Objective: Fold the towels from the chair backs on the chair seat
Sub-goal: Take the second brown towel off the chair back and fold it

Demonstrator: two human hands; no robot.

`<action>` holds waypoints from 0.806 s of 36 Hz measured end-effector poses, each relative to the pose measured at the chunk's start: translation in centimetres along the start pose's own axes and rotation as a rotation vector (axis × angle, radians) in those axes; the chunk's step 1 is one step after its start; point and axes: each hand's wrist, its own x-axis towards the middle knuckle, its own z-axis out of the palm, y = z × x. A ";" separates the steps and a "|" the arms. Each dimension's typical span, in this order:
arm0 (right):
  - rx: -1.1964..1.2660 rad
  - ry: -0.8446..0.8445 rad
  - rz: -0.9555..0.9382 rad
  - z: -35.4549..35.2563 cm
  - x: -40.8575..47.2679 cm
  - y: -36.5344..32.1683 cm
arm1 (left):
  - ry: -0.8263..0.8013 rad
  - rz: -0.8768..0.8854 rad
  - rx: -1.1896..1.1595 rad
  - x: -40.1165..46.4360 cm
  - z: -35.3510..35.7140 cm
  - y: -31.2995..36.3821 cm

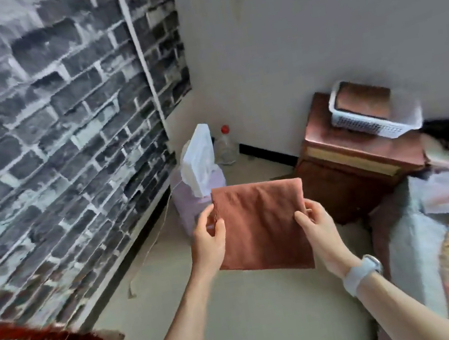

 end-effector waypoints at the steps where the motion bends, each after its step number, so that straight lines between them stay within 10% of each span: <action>1: 0.008 0.043 -0.007 -2.6 0.9 -0.2 | -0.038 0.033 -0.004 0.7 2.4 1.6; 14: 0.190 0.329 0.072 -17.6 12.6 1.4 | -0.303 0.259 0.087 10.4 21.8 11.1; 29: 0.175 0.446 0.210 -28.5 37.1 1.2 | -0.488 0.139 0.093 28.8 43.1 18.6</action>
